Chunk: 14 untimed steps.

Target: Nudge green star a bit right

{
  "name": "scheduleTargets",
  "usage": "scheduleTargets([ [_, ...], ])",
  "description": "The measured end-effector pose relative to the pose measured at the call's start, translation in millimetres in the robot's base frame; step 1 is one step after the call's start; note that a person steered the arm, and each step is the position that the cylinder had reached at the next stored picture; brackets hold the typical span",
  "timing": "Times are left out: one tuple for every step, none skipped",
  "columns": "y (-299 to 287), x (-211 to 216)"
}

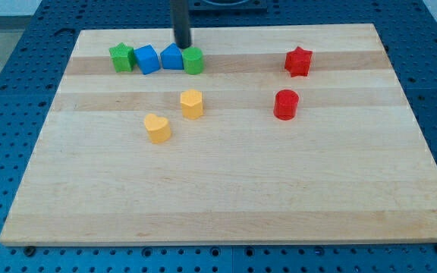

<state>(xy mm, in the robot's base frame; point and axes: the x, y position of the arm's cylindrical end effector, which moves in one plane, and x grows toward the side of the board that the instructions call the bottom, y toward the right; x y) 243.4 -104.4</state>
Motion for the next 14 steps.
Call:
scheduleTargets([
  [-9,8],
  [-9,-1],
  [-9,-9],
  [-16,-9],
  [-52,-20],
  [-117,-20],
  [-164,-3],
  [-169,14],
  [-168,25],
  [-162,34],
  [-159,35],
  [-157,35],
  [-148,35],
  [-140,35],
])
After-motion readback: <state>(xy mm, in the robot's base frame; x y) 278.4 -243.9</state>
